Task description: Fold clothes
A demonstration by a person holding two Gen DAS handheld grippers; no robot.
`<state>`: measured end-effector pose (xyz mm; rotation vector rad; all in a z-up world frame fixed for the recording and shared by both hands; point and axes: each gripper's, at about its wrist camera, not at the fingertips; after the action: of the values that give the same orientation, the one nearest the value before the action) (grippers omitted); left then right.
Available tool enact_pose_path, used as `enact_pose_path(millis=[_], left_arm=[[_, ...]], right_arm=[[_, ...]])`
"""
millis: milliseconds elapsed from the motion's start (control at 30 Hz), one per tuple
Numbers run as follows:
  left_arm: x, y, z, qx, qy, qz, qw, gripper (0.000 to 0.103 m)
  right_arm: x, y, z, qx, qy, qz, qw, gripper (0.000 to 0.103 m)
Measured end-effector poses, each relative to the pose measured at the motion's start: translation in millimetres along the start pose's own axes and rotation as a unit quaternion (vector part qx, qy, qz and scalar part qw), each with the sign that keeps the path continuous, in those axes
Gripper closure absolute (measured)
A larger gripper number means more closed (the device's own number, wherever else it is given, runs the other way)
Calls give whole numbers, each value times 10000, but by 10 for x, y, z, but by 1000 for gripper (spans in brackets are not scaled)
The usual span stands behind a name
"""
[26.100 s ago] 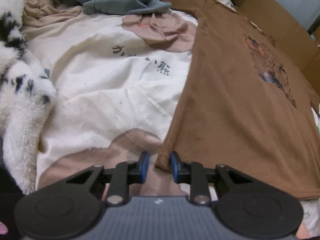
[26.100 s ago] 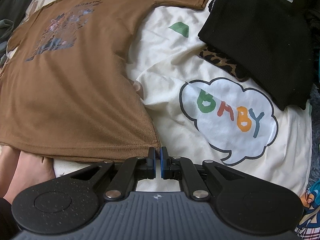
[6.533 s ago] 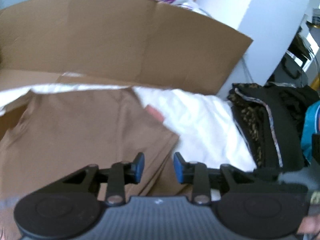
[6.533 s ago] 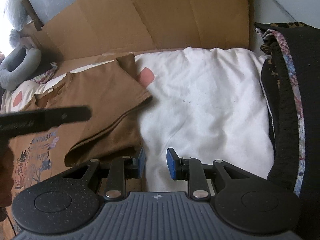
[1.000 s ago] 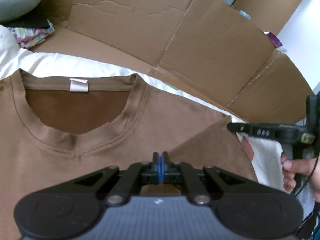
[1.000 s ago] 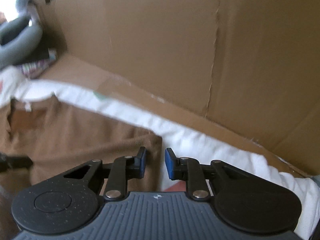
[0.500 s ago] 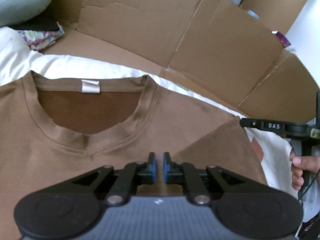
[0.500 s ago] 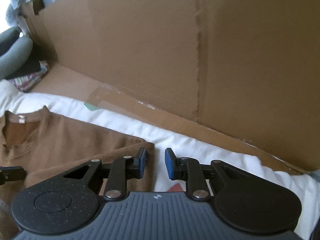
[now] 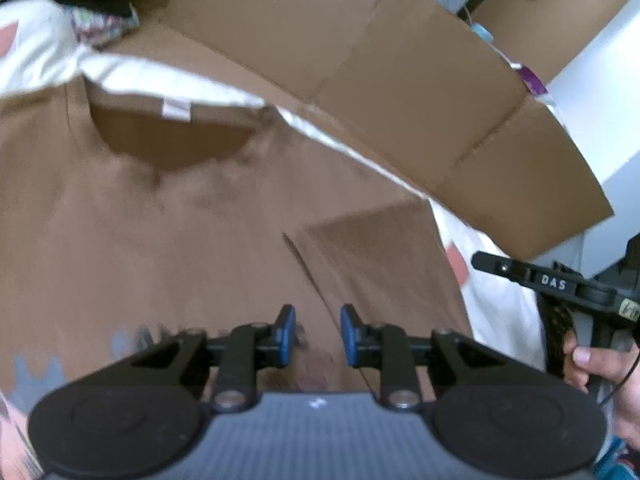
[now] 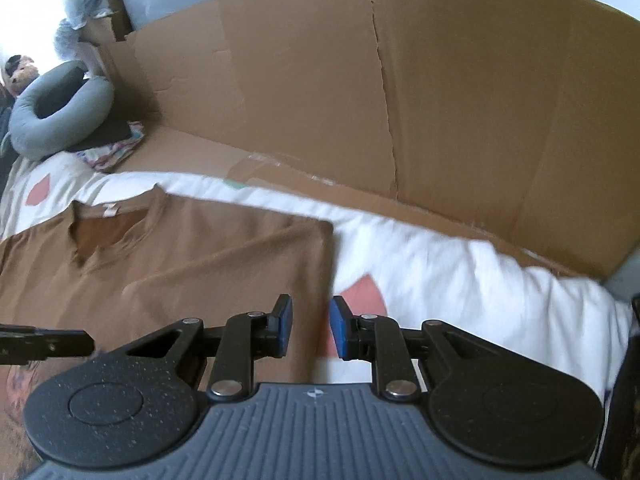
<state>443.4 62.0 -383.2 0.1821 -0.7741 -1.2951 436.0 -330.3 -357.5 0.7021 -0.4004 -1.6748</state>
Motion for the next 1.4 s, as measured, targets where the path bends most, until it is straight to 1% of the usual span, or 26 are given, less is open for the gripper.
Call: enact_pose_path(millis=[167,300,433,533,633,700,767,800,833,867,1033,1200,1400], left_arm=[[127,-192,47,-179,-221,171,9994,77],[268,-286,35,-266,-347,142,9989,77],[367,-386,-29,-366,-425,127,9983,69],[424,-457,-103,-437,-485,88,9978,69],[464,-502,-173,-469,-506,46,9976,69],[491,-521,-201,-445,-501,-30,9977,69],[529,-542,-219,-417,-505,-133,9978,71],[545,-551,-220,-408,-516,-177,9977,75],[557,-552,-228,-418,-514,-194,9976,89],[565,-547,-236,-457,-528,-191,9974,98],[581,-462,-57,-354,-590,-186,9975,101],[674,-355,114,-246,-557,-330,9976,101],[709,-426,54,-534,-365,-512,9966,102]], right_arm=[[17,-212,193,-5,13,22,10000,76],[48,-381,312,-55,19,51,10000,76],[77,-541,450,-34,11,91,10000,75],[107,-647,516,-98,-26,114,9999,74],[108,-761,548,-185,-7,224,9996,68],[99,-829,563,-229,18,312,9992,63],[91,-875,561,-279,48,352,9990,62],[84,-893,548,-309,54,390,9987,62],[75,-912,531,-337,58,433,9985,62],[69,-928,512,-364,59,452,9983,62],[60,-969,406,-419,-16,404,9983,62],[56,-994,321,-433,-111,365,9983,62],[84,-987,294,-448,-184,384,9981,62]])
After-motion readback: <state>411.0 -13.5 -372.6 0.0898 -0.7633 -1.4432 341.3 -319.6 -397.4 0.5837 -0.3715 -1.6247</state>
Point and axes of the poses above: each gripper's, at about its wrist camera, not at the fingertips, and z roughly against the way its jaws point, x to its right, y to its top, and after that the axes turned 7 degrees about -z, right-handed
